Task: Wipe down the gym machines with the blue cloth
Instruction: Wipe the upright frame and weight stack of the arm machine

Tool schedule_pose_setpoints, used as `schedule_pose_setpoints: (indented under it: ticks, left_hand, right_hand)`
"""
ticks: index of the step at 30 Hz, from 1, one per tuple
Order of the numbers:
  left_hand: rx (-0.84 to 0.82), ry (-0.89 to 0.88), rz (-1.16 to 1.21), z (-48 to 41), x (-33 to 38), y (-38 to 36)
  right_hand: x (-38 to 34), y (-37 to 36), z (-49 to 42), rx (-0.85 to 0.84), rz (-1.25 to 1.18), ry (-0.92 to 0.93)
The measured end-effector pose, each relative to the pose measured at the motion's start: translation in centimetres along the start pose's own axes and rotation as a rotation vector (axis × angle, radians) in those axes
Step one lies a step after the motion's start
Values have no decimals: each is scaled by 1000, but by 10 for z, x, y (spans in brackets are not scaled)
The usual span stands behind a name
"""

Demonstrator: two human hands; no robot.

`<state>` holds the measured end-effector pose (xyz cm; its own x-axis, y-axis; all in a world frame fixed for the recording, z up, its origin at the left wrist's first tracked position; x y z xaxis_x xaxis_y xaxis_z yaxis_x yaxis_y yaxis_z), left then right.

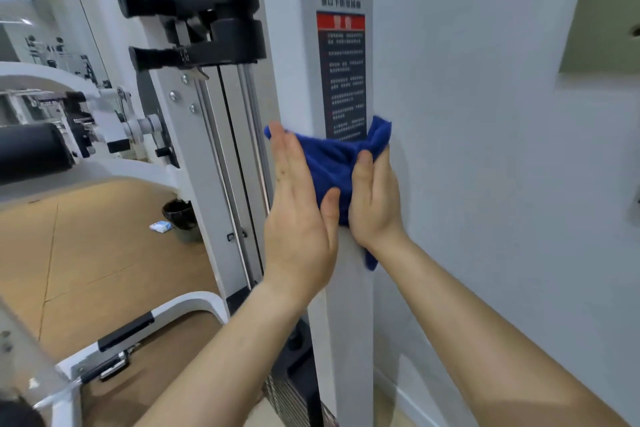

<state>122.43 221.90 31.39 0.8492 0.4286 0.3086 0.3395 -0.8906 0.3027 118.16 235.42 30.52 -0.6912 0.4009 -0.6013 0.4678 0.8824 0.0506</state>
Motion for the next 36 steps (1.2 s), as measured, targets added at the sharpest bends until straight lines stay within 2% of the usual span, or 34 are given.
schedule_pose_setpoints:
  ticks: [3, 6, 10, 15, 21, 28, 36]
  left_hand:
    - [-45, 77, -6, 53, -16, -17]
    - [-50, 90, 7, 59, -15, -17]
    - [0, 5, 11, -20, 9, 8]
    - [53, -57, 38, -120, 40, 40]
    - [114, -59, 71, -172, 54, 60]
    - [84, -62, 109, -117, 33, 40]
    - [-12, 41, 117, 31, -20, -11]
  right_hand:
    - [34, -3, 53, -30, 19, -53]
    - [29, -8, 63, -67, 33, -67]
    - [-25, -4, -6, -29, 49, -46]
    - [-96, -2, -111, -7, 115, 68]
    - [-135, 5, -167, 18, 157, 89]
    - [-93, -1, -107, 34, 58, 114]
    - [7, -6, 21, 0, -2, 5]
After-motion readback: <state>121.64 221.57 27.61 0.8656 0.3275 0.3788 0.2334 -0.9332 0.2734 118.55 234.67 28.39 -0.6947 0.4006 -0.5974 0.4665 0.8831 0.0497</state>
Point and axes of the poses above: each hand's wrist, its own z-axis away from the middle knuckle, its own y-axis out of the back of the hand, x = y × z, the point moved 9 cm from there along -z, towards the middle knuckle, and after that the axes turned 2 degrees about -x, right-handed, at the moved point
